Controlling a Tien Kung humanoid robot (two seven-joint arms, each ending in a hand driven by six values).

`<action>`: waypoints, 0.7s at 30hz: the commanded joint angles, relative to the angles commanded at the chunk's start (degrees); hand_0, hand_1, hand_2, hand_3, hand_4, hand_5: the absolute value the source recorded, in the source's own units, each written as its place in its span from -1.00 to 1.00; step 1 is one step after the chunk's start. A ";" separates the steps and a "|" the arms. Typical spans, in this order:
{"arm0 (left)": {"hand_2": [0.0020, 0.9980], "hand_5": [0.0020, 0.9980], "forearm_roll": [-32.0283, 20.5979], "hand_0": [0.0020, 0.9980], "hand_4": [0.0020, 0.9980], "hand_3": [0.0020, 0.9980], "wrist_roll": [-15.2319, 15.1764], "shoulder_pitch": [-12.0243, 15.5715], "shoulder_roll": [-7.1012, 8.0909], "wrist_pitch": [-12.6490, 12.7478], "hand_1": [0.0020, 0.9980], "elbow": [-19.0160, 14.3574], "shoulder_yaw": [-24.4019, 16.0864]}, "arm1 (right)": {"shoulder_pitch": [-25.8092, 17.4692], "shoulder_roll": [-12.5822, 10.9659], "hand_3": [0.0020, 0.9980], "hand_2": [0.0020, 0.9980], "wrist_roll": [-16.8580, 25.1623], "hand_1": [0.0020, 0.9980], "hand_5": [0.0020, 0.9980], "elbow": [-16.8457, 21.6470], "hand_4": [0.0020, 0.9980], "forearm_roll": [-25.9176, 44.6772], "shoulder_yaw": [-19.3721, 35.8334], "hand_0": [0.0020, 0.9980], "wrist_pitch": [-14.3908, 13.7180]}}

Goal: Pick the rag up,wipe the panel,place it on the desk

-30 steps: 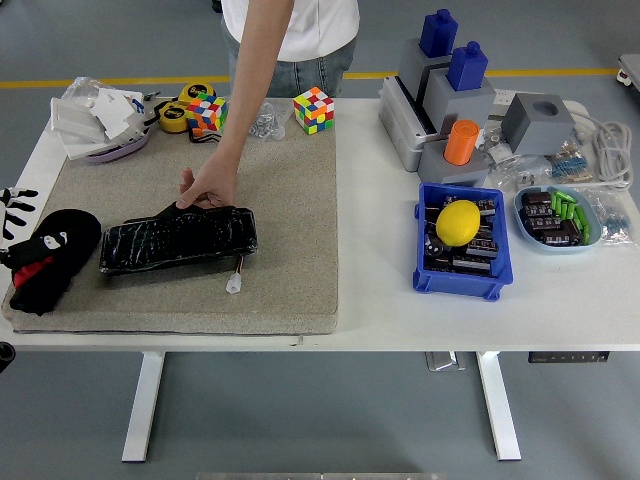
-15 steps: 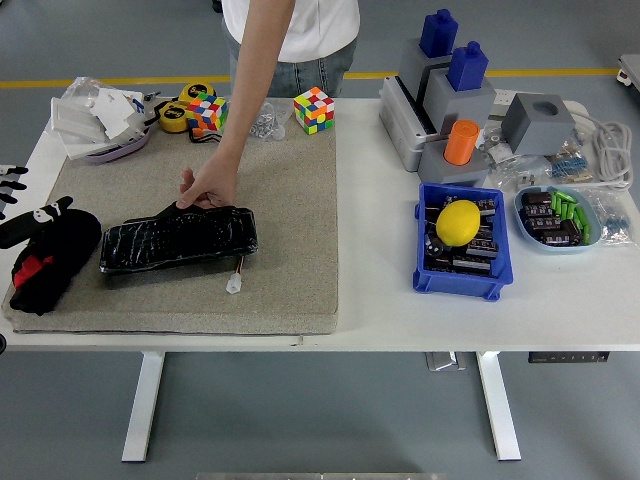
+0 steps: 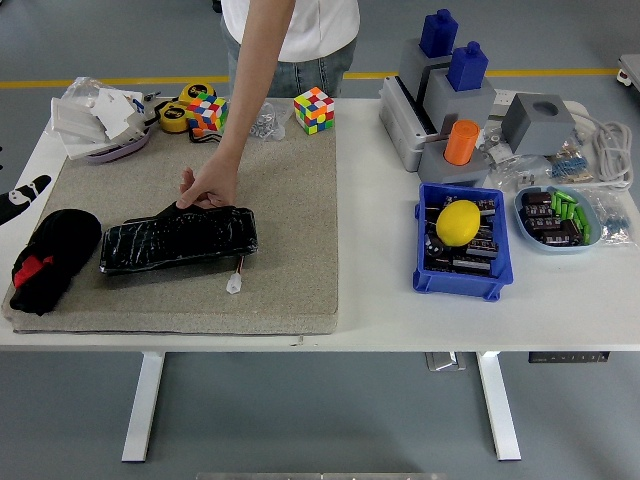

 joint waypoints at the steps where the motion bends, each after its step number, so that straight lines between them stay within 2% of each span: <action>1: 0.44 0.35 -0.02 -0.10 1.00 0.51 0.26 0.24 0.05 0.05 0.33 -0.81 -0.16 | 0.03 0.02 0.19 0.39 0.02 0.25 0.17 -0.01 0.93 -0.01 -0.03 0.51 -0.05; 4: 0.43 0.33 -0.66 -0.08 1.00 0.52 0.32 0.51 0.36 0.40 0.34 -2.69 -0.28 | 0.15 0.11 0.19 0.39 0.06 0.25 0.17 -0.04 0.93 -0.06 -0.40 0.52 -0.15; 11: 0.43 0.34 -2.33 -0.08 1.00 0.53 0.59 0.64 1.33 0.58 0.33 -3.60 0.45 | 0.45 0.42 0.19 0.39 0.12 0.26 0.17 -0.12 0.93 -0.10 -1.25 0.52 -0.31; 14: 0.42 0.34 -3.25 -0.08 1.00 0.53 0.84 1.17 1.88 0.58 0.32 -4.97 0.33 | 0.30 0.41 0.19 0.39 0.04 0.26 0.17 -0.13 0.93 -0.10 -1.45 0.52 -0.24; 21: 0.41 0.33 -4.13 -0.08 1.00 0.53 1.80 2.56 4.11 0.28 0.32 -11.42 -2.03 | -0.12 0.17 0.19 0.39 -0.12 0.26 0.17 -0.17 0.93 -0.13 -2.13 0.52 -0.02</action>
